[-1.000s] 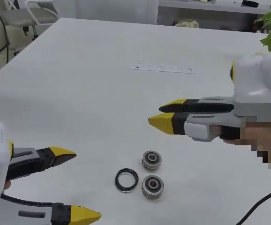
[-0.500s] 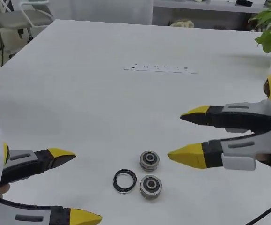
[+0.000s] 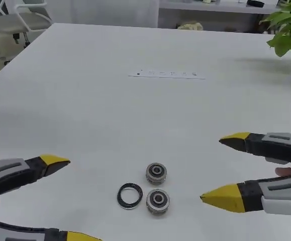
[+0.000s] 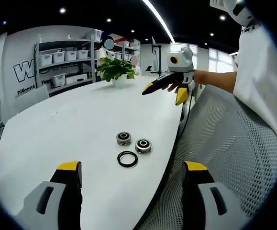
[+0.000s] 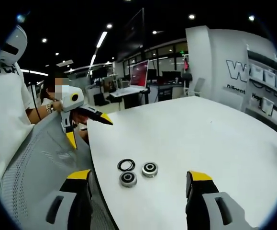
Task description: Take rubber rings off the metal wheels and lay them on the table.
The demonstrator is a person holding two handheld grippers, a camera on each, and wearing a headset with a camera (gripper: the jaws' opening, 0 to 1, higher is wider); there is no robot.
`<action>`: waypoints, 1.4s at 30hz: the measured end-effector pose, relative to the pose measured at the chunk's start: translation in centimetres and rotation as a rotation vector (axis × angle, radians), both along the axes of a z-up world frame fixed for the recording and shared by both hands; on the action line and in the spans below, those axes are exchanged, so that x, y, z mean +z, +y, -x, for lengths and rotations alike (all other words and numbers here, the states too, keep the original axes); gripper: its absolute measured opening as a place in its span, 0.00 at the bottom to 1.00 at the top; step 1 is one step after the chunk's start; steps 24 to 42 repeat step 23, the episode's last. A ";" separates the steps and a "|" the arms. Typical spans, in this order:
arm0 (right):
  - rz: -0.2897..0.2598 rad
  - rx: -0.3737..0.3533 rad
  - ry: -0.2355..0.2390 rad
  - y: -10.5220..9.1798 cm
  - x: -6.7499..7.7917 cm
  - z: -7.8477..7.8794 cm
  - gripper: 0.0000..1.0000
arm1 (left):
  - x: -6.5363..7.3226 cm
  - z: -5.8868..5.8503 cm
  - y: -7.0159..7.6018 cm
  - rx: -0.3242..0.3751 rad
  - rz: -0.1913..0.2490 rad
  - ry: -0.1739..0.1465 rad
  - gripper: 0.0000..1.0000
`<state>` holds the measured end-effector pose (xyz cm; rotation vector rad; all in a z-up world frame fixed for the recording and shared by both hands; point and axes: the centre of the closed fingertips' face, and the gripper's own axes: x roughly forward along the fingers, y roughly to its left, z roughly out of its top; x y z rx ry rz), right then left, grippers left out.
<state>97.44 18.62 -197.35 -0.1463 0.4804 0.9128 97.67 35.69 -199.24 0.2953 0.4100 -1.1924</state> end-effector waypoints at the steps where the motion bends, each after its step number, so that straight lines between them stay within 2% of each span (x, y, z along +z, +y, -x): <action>1: -0.002 -0.007 0.009 -0.1 -0.2 0.1 0.82 | 0.1 -0.1 0.1 0.005 0.007 -0.002 0.87; 9: -0.038 -0.071 0.039 -1.2 -1.3 0.7 0.86 | 0.3 -0.5 1.2 0.042 0.008 -0.002 0.91; 13: -0.034 -0.101 0.075 -1.9 -2.3 1.1 0.88 | 0.4 -0.6 1.7 0.060 0.014 -0.001 0.92; 23: -0.002 -0.139 0.117 -3.0 -4.1 1.8 0.87 | 0.2 -0.7 2.6 0.090 0.014 0.000 0.91; 42: -0.002 -0.139 0.117 -3.0 -4.1 1.8 0.87 | 0.2 -0.7 2.6 0.090 0.014 0.000 0.91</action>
